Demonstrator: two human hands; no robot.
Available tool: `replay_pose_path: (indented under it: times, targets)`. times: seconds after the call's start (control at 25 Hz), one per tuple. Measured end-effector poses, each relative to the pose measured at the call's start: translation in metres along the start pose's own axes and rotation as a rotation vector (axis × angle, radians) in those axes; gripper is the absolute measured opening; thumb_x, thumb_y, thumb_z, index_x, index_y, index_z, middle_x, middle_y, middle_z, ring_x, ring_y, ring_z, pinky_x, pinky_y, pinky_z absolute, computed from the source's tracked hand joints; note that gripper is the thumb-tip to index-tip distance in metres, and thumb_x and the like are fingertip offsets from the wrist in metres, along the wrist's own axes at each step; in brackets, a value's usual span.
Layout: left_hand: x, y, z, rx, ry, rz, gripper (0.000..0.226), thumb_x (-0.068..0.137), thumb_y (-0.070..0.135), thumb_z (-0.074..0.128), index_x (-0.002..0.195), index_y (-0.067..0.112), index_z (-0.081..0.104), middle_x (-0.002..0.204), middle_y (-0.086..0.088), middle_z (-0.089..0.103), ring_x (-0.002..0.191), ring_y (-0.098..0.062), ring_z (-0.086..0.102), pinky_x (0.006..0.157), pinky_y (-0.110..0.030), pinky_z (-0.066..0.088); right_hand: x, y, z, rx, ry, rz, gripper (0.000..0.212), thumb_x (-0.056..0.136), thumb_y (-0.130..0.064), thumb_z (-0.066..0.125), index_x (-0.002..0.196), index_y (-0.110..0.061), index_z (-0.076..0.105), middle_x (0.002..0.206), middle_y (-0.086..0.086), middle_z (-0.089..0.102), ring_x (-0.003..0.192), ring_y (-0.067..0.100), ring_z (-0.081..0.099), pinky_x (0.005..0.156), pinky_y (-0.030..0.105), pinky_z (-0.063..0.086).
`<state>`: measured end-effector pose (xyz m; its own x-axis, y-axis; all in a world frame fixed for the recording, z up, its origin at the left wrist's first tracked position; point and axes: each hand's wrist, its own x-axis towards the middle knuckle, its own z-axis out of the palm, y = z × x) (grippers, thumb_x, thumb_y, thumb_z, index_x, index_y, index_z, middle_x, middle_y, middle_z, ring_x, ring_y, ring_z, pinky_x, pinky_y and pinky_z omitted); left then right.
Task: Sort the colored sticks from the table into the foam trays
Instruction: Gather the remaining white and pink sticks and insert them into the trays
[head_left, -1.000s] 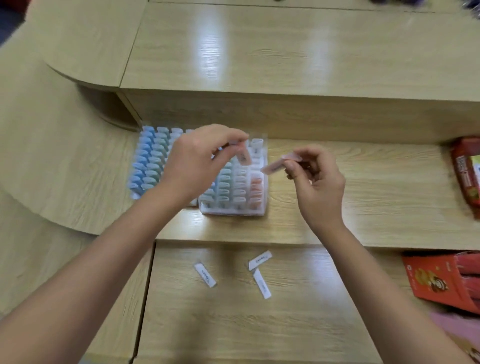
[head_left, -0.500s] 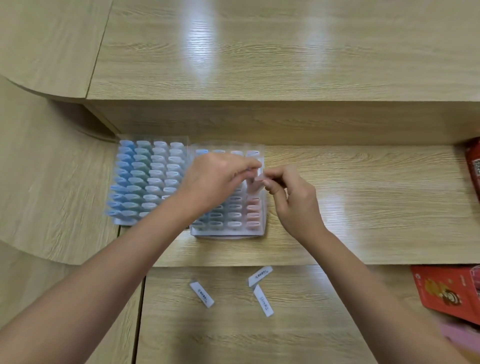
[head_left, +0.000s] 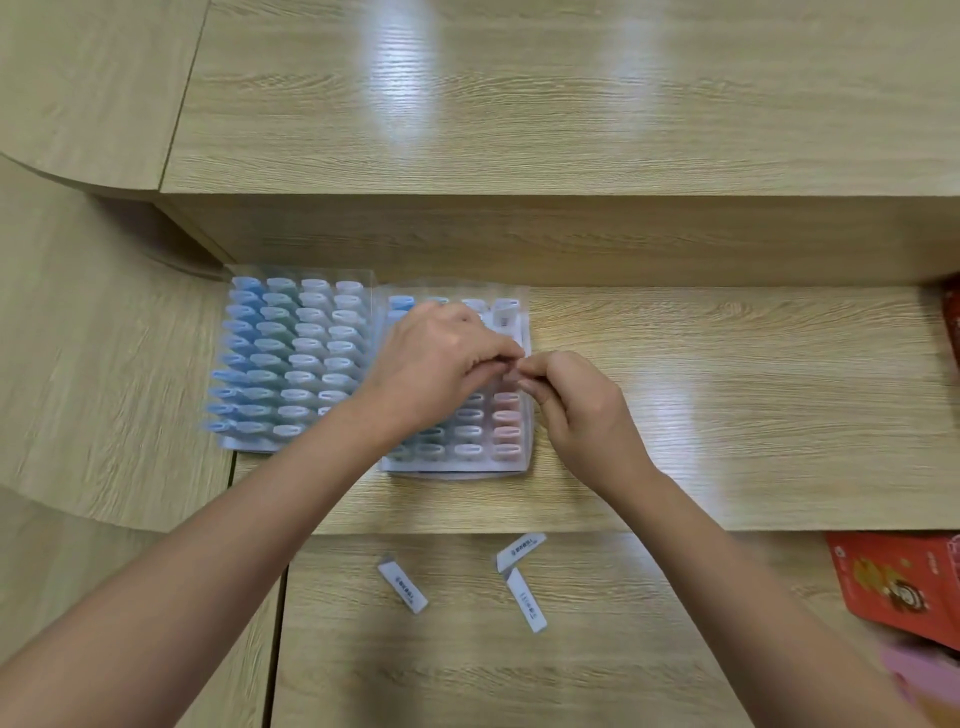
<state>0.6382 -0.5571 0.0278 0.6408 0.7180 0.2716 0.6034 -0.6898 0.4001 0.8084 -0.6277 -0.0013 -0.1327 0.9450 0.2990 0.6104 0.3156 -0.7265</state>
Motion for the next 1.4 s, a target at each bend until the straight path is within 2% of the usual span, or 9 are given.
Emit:
replay_pose_path:
  times: [0.2, 0.4, 0.56, 0.72, 0.88, 1.0, 1.12, 1.2, 1.4]
  targets:
    - [0.002, 0.002, 0.004, 0.099, -0.046, 0.015, 0.023, 0.083, 0.031, 0.056, 0.096, 0.029, 0.074, 0.081, 0.012, 0.069, 0.080, -0.021, 0.060, 0.080, -0.035, 0.037, -0.002, 0.006, 0.007, -0.075, 0.008, -0.081, 0.015, 0.090, -0.007, 0.053, 0.096, -0.002, 0.066, 0.090, 0.006, 0.066, 0.085, 0.022, 0.058, 0.073, 0.030, 0.046]
    - [0.001, 0.009, -0.009, 0.039, -0.230, -0.133, 0.031, 0.094, 0.023, 0.050, 0.121, 0.034, 0.062, 0.108, 0.014, 0.062, 0.106, -0.016, 0.048, 0.091, -0.030, 0.018, -0.006, 0.002, 0.001, -0.286, 0.015, -0.194, 0.034, 0.087, -0.006, 0.041, 0.107, -0.004, 0.069, 0.094, 0.010, 0.066, 0.080, 0.028, 0.059, 0.052, 0.037, 0.049]
    - [-0.031, 0.029, -0.033, -0.127, 0.184, -0.255, 0.032, 0.090, 0.008, 0.047, 0.116, 0.020, 0.063, 0.106, 0.009, 0.063, 0.099, -0.009, 0.054, 0.087, -0.029, 0.029, -0.019, -0.011, -0.015, -0.209, -0.004, -0.077, 0.044, 0.087, 0.000, 0.039, 0.127, -0.008, 0.055, 0.111, 0.008, 0.060, 0.097, 0.024, 0.054, 0.072, 0.034, 0.050]
    - [-0.109, 0.053, -0.039, -0.146, 0.387, -0.366, 0.016, 0.087, 0.010, 0.055, 0.099, 0.013, 0.065, 0.092, 0.012, 0.059, 0.081, -0.004, 0.054, 0.076, -0.032, 0.040, -0.060, -0.028, -0.025, -0.096, 0.153, 0.057, 0.031, 0.090, -0.002, 0.046, 0.119, -0.007, 0.056, 0.101, 0.002, 0.061, 0.092, 0.013, 0.055, 0.078, 0.021, 0.045]
    - [-0.194, 0.067, 0.007, -0.109, 0.176, -0.441, 0.018, 0.085, 0.022, 0.048, 0.094, 0.018, 0.063, 0.086, 0.011, 0.061, 0.077, -0.004, 0.055, 0.072, -0.024, 0.034, -0.125, -0.033, -0.007, -0.108, 0.119, 0.130, 0.021, 0.091, -0.013, 0.045, 0.104, -0.007, 0.061, 0.091, 0.000, 0.062, 0.081, 0.010, 0.054, 0.072, 0.021, 0.044]
    - [-0.251, 0.041, 0.064, 0.000, -0.126, -0.393, 0.028, 0.081, 0.022, 0.047, 0.106, 0.026, 0.057, 0.098, 0.007, 0.061, 0.088, -0.016, 0.059, 0.074, -0.028, 0.036, -0.169, -0.018, 0.027, -0.167, -0.189, 0.500, 0.020, 0.093, -0.023, 0.048, 0.108, -0.018, 0.060, 0.099, -0.004, 0.060, 0.089, 0.009, 0.054, 0.072, 0.027, 0.044]
    - [-0.279, 0.009, 0.106, 0.009, -0.316, -0.401, 0.048, 0.067, 0.007, 0.070, 0.110, 0.028, 0.062, 0.108, 0.003, 0.062, 0.102, -0.020, 0.052, 0.079, -0.035, 0.041, -0.191, 0.009, 0.066, -0.310, -0.461, 0.698, 0.032, 0.093, -0.028, 0.054, 0.120, -0.012, 0.056, 0.116, 0.004, 0.057, 0.108, 0.021, 0.052, 0.080, 0.031, 0.044]
    - [-0.284, 0.002, 0.120, -0.046, -0.344, -0.481, 0.053, 0.061, -0.001, 0.076, 0.108, 0.023, 0.067, 0.110, -0.001, 0.062, 0.106, -0.022, 0.048, 0.083, -0.040, 0.043, -0.201, 0.017, 0.085, -0.375, -0.504, 0.735, 0.038, 0.091, -0.032, 0.058, 0.122, -0.011, 0.053, 0.118, 0.005, 0.055, 0.111, 0.023, 0.050, 0.080, 0.032, 0.044]
    - [-0.284, 0.004, 0.132, -0.119, -0.259, -0.698, 0.027, 0.078, 0.018, 0.074, 0.105, 0.014, 0.068, 0.112, -0.005, 0.059, 0.109, -0.028, 0.048, 0.089, -0.030, 0.033, -0.204, 0.023, 0.110, -0.417, -0.485, 0.772, 0.031, 0.091, -0.022, 0.058, 0.118, -0.007, 0.051, 0.116, 0.009, 0.054, 0.108, 0.023, 0.049, 0.077, 0.032, 0.044]
